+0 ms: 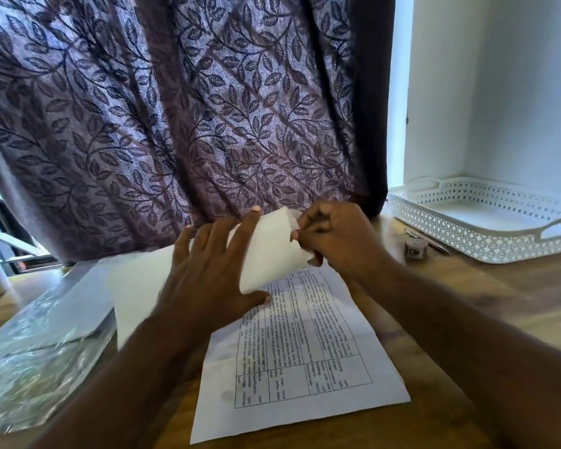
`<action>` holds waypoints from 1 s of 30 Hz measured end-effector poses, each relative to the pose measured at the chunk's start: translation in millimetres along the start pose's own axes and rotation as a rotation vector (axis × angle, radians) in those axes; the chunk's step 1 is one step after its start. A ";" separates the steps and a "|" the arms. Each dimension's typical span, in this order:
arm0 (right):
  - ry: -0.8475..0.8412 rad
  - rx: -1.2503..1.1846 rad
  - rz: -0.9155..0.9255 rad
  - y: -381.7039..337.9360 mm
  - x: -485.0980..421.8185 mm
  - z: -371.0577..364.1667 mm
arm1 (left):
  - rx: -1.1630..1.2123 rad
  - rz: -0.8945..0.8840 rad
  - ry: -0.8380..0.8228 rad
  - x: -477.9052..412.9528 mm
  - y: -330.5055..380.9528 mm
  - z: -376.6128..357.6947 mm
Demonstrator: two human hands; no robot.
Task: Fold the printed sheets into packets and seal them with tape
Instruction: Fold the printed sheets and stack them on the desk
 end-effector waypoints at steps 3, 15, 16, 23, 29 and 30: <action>-0.119 0.059 0.015 -5.4 4.2 -11.4 | -0.019 -0.008 0.028 0.8 3.9 3.9; -0.499 -0.210 -0.204 -6.9 25.4 -39.4 | -0.003 -0.016 -0.012 4.4 10.8 2.7; -0.524 -0.191 -0.200 -7.2 25.7 -39.4 | -0.002 -0.017 -0.023 4.2 10.1 0.5; 0.036 -0.205 -0.100 -5.7 1.3 17.6 | 0.061 0.024 -0.030 1.0 5.3 5.1; -0.203 -0.469 -0.289 9.2 18.2 -30.5 | 0.081 0.021 -0.093 0.5 10.6 1.9; -0.192 -0.440 -0.264 9.9 17.7 -30.3 | 0.090 0.020 -0.096 1.0 10.9 1.0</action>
Point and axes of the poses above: each hand's wrist, its own x-axis away from the middle knuckle, its own z-axis out of the back of the hand, y = z × x, the point moved 8 cm from there along -x, towards the middle knuckle, and after that the axes turned 15 degrees about z, right-handed, at the moved point
